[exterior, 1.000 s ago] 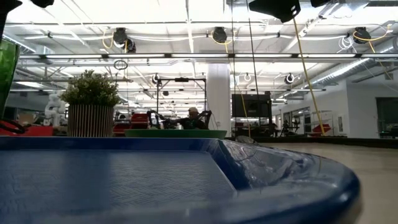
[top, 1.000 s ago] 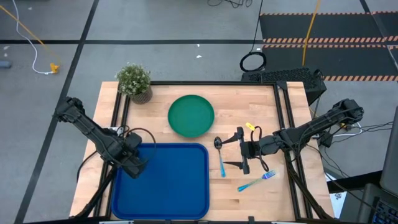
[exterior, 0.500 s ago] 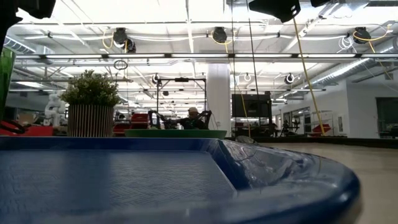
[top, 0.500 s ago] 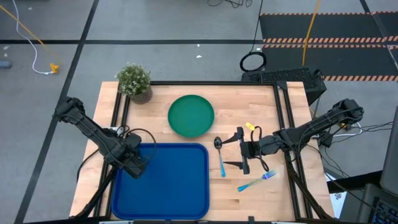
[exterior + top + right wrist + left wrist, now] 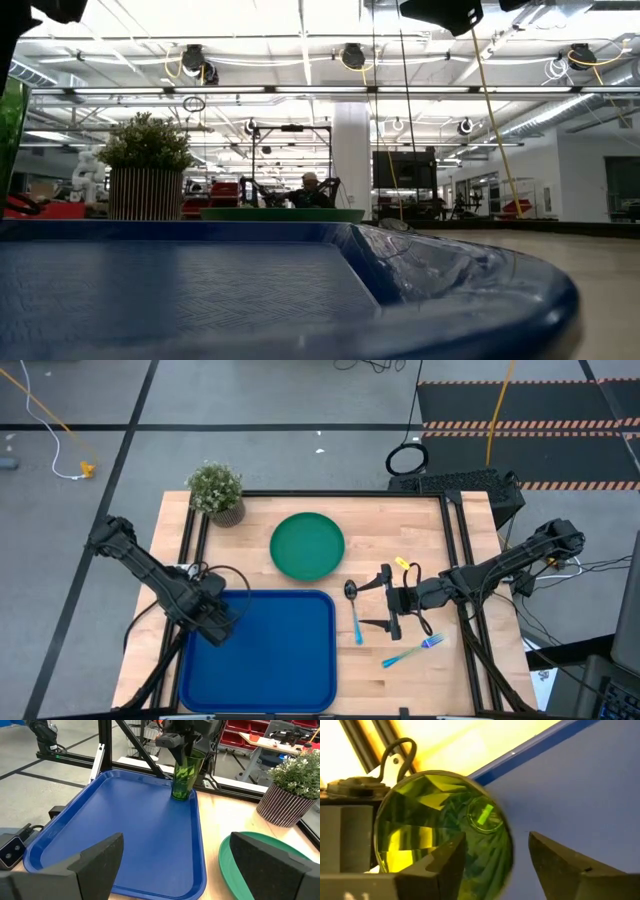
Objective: Pick and place plate/cup/fork/spoon on tray
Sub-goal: Put the green plate on the dark blue tray
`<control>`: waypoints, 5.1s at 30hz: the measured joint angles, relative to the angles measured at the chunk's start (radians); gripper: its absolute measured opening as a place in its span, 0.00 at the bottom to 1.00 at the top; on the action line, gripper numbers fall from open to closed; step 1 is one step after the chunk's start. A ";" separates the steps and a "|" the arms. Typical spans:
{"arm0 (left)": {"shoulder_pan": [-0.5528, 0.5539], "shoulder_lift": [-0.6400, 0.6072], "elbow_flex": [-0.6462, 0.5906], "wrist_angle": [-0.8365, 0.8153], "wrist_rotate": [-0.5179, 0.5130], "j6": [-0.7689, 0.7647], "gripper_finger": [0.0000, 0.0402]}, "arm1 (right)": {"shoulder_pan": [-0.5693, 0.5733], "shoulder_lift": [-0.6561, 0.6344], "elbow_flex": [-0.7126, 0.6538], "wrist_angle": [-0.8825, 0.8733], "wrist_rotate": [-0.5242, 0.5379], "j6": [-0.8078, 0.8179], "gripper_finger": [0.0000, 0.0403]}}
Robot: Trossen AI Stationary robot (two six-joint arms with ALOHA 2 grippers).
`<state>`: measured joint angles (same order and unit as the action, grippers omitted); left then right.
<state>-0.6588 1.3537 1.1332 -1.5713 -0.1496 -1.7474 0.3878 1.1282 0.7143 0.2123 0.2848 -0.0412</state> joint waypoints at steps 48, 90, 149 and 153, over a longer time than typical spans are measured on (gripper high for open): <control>0.212 -0.135 0.477 0.063 -0.221 0.562 0.58 | 0.137 -0.172 0.000 -0.048 0.000 0.040 0.89; 0.611 0.468 0.477 0.481 -0.165 1.572 0.58 | 0.145 -0.169 0.000 -0.203 0.002 0.134 0.89; 0.665 0.756 0.472 0.663 -0.072 1.675 0.30 | 0.145 -0.169 0.000 -0.175 0.003 0.134 0.89; 0.668 0.756 0.472 0.662 -0.071 1.685 0.16 | 0.144 -0.169 0.000 -0.172 0.003 0.134 0.89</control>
<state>0.0090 2.1101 1.6051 -0.9097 -0.2208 -0.0625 0.5322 0.9588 0.7143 0.0402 0.2878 0.0927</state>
